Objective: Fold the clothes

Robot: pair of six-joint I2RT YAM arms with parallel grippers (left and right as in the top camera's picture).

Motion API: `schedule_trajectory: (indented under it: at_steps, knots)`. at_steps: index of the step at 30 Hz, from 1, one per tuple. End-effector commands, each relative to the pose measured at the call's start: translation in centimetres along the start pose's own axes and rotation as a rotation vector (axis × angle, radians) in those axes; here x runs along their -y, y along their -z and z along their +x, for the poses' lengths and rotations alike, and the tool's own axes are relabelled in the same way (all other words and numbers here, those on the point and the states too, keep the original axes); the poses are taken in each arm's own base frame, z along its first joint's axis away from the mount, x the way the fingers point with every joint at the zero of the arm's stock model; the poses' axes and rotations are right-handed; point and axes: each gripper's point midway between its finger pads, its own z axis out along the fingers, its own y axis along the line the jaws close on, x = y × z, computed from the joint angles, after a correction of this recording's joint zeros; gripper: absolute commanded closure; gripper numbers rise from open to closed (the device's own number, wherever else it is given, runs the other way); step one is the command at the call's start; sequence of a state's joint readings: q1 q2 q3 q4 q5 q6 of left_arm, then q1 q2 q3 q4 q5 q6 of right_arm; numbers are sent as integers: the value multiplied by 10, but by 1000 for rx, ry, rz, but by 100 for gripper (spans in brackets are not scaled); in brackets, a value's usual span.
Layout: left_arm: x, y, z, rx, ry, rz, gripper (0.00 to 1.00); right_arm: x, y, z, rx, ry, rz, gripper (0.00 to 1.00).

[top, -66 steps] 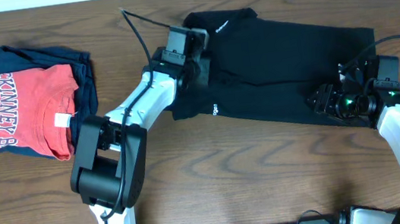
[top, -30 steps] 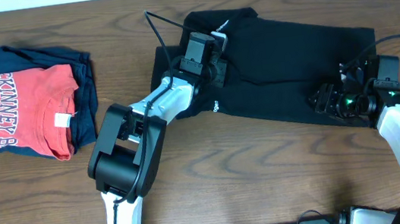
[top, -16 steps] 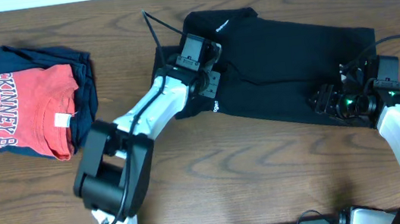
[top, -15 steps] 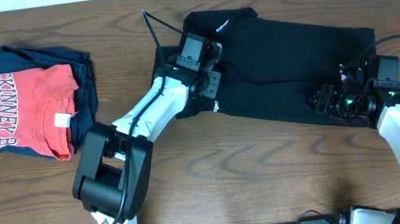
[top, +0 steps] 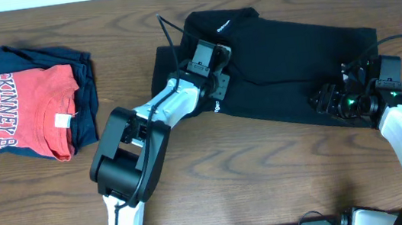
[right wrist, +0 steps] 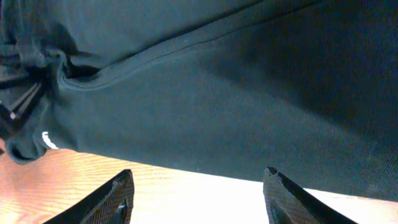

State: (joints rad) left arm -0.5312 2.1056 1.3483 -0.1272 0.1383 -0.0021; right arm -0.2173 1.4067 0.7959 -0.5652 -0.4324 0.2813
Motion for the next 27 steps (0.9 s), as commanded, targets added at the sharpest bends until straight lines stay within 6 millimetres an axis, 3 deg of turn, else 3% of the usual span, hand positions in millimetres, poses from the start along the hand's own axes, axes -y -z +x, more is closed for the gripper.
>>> schedule_trajectory:
  at_steps: [1,4,9,14,17,19,27]
  knots:
    - [-7,-2,-14,60,-3,-20,94,-5,2,-5,16,7,-4,36]
    - [-12,-3,-33,141,-3,-36,94,-5,2,-5,15,6,-5,36]
    - [-41,9,-69,254,62,-99,93,-5,2,-5,15,6,-5,37]
    - [-44,33,-74,175,82,-57,93,-5,2,-3,7,3,-3,37]
    - [-43,54,-59,83,27,-70,83,-4,2,-2,5,2,-1,37]
    - [-43,68,-41,2,11,-81,66,-4,2,-2,6,2,-1,36]
    - [-66,98,47,-356,102,-204,62,3,3,-1,3,-10,37,37]
